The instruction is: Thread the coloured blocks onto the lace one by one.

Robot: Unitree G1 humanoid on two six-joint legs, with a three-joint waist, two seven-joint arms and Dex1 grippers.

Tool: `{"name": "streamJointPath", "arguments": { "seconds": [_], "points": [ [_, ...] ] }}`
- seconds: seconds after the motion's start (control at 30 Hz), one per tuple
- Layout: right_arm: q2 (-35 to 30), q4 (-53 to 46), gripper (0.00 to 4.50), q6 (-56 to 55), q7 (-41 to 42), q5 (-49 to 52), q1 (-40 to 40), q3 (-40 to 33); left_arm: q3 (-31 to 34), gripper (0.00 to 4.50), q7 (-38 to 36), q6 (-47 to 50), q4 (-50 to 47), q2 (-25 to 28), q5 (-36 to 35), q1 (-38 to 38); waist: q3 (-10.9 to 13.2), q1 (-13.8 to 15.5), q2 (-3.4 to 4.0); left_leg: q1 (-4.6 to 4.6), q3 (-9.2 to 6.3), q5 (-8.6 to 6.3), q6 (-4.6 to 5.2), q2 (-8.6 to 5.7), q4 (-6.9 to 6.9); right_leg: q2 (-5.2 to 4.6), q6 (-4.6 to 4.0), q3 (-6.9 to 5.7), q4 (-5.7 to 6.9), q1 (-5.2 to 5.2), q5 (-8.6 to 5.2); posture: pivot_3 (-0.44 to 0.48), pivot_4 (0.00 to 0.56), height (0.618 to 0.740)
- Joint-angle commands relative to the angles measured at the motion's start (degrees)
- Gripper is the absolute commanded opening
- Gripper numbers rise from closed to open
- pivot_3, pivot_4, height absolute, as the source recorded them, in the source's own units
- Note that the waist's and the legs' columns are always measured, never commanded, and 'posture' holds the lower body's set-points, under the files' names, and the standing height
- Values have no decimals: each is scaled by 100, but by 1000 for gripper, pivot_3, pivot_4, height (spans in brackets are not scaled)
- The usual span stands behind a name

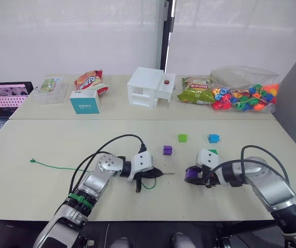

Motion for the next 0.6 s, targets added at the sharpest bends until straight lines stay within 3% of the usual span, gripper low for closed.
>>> {"name": "streamJointPath", "arguments": {
  "seconds": [0.03, 0.6],
  "points": [
    [-88, -34, 1191, -15, 1, -55, -55, -54, 70, 0, 50, 253, -298, -95, -55, -243, 0, -3, 0, -1, 0, 0, 0, 0, 0, 0, 0, 0, 0, 0, 0, 0, 150, 740],
    [-118, -107, 1191, 11, 117, -41, -45, 29, -133, 0, -49, 729, -810, -204, -33, -234, 0, -1, 0, -4, 0, 0, 0, 0, -1, 0, 0, 0, 0, -5, 0, 0, 150, 740]
  ]
}}
